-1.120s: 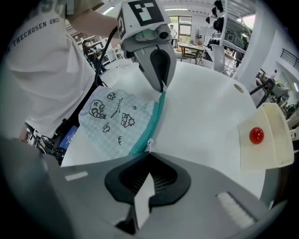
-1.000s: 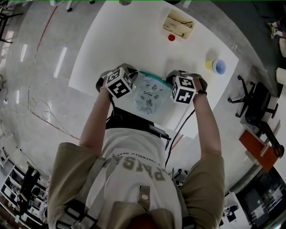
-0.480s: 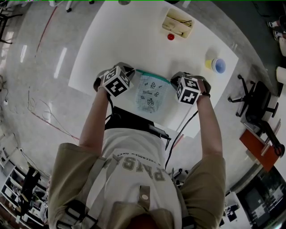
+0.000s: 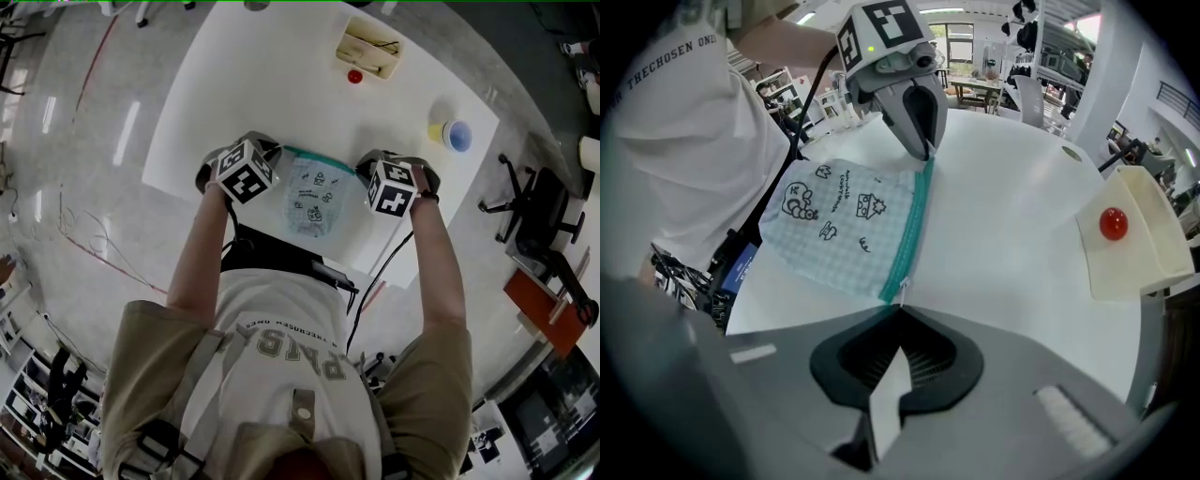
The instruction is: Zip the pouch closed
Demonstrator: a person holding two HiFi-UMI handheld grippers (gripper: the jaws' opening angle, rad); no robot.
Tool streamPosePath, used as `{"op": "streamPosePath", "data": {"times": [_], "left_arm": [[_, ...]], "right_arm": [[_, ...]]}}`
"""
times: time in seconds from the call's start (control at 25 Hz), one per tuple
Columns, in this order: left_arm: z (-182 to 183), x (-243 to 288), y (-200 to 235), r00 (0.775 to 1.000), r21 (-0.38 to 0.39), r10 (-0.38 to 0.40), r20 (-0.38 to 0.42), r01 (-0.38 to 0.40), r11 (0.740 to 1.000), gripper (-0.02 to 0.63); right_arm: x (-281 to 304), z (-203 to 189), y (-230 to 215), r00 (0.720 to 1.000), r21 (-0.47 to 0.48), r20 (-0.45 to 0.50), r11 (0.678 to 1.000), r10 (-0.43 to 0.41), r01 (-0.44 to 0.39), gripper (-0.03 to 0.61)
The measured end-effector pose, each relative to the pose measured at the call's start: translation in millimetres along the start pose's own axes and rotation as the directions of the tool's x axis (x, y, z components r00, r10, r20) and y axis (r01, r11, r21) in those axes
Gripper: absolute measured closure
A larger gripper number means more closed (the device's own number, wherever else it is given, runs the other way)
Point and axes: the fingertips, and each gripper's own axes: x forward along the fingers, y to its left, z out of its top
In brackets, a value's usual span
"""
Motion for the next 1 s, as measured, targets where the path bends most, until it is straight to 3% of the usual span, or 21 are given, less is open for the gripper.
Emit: {"op": "streamPosePath", "data": {"times": [0.6, 0.88, 1.0], "left_arm": [[-2, 4, -1, 0.999, 0.077, 0.027, -0.021, -0.026, 0.997, 0.565], [-2, 1, 10, 0.998, 0.072, 0.049, -0.026, -0.047, 0.996, 0.419], [-1, 1, 12, 0.998, 0.08, 0.05, -0.03, -0.048, 0.996, 0.41]], "right_arm": [[2, 0, -1, 0.999, 0.005, 0.027, 1.0, -0.029, 0.029, 0.574], [2, 0, -1, 0.998, -0.004, 0.026, 0.999, -0.054, 0.054, 0.57], [0, 0, -4, 0.997, 0.004, 0.029, 0.998, -0.07, 0.07, 0.543]]}}
